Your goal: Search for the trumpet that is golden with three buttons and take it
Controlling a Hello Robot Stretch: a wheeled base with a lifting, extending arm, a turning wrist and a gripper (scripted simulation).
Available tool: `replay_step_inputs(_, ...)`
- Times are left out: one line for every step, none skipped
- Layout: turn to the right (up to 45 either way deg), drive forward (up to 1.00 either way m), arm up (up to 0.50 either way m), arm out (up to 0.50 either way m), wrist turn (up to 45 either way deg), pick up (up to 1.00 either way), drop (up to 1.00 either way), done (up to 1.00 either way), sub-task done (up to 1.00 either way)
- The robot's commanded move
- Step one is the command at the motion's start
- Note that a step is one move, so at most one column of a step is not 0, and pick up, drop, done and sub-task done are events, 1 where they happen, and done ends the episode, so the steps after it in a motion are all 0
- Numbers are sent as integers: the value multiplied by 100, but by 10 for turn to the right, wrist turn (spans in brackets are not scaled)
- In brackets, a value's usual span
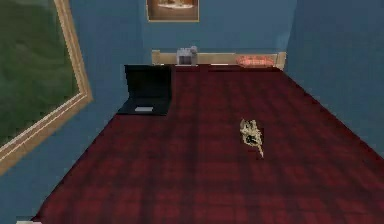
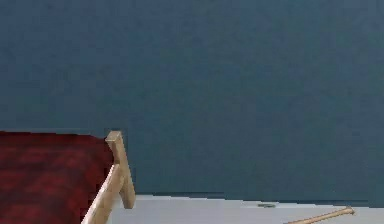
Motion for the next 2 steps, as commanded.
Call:
replay_step_inputs(-450,0,0,0,0,0,0,0,0)
replay_step_inputs(-270,0,0,0,0,0,0,0,0)
